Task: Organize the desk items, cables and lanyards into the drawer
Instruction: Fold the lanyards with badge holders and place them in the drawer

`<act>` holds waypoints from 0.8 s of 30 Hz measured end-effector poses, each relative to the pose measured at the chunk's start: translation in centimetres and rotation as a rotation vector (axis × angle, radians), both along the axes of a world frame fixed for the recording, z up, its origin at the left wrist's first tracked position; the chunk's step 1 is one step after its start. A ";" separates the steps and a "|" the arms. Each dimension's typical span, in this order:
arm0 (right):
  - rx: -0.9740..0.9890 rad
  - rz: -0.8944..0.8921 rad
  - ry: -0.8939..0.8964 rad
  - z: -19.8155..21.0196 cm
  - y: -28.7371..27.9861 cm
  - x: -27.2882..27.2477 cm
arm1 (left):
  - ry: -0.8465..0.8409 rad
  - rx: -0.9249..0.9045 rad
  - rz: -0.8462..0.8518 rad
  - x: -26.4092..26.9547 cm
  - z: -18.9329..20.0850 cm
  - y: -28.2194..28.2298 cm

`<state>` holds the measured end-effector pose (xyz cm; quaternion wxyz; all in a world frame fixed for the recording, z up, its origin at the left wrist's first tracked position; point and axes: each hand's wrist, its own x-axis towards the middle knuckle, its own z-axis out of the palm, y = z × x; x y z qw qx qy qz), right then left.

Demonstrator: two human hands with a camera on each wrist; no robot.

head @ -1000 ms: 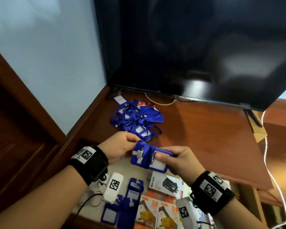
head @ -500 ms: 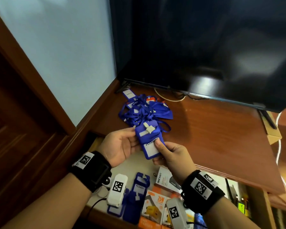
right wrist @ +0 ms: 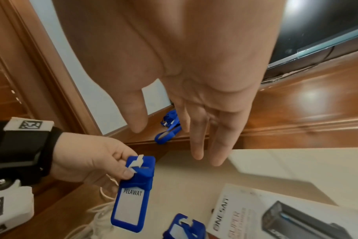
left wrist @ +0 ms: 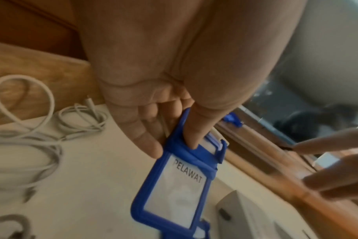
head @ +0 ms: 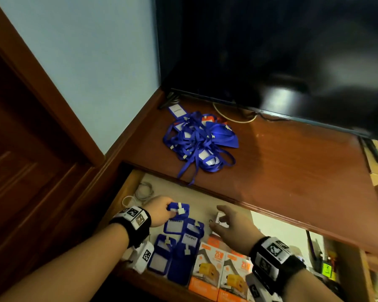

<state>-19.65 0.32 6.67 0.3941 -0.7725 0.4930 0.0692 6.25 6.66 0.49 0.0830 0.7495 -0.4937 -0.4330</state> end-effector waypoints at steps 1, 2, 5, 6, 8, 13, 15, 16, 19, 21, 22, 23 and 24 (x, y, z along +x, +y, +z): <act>0.007 -0.003 0.010 -0.1 -0.1 -0.4 | -0.038 0.013 -0.009 0.1 -0.9 -0.3; 0.004 -0.006 0.024 0.0 -0.2 -0.7 | -0.061 0.023 -0.012 0.2 -1.7 -0.6; -0.027 0.006 0.063 0.3 -0.9 -1.3 | -0.079 0.060 -0.021 0.6 -3.8 -1.6; -0.037 0.011 0.074 0.4 -1.2 -1.4 | -0.084 0.084 -0.034 0.6 -4.4 -1.9; -0.062 0.018 0.070 0.9 -2.1 -1.4 | -0.089 0.135 -0.064 0.8 -5.7 -2.3; -0.160 0.033 0.047 1.8 -5.4 -0.1 | -0.130 0.222 -0.081 0.6 -7.8 -2.2; -0.192 0.025 0.006 2.2 -6.9 0.9 | -0.147 0.258 -0.082 0.9 -8.5 -1.8; -0.203 0.016 -0.016 2.2 -7.7 1.4 | -0.160 0.264 -0.078 1.0 -8.8 -1.7; -0.219 0.005 -0.039 1.8 -10.4 3.3 | -0.213 0.240 -0.055 1.5 -9.4 -1.2; -0.230 -0.011 -0.045 1.0 -12.1 4.7 | -0.241 0.217 -0.044 1.7 -9.7 -1.1; -0.236 -0.023 -0.053 0.5 -13.2 5.4 | -0.251 0.200 -0.036 1.8 -9.8 -1.0; -0.242 -0.036 -0.055 0.1 -14.3 6.1 | -0.256 0.179 -0.026 1.9 -10.0 -1.0; -0.251 -0.049 -0.059 -0.4 -15.6 6.7 | -0.255 0.162 -0.018 1.9 -10.1 -0.9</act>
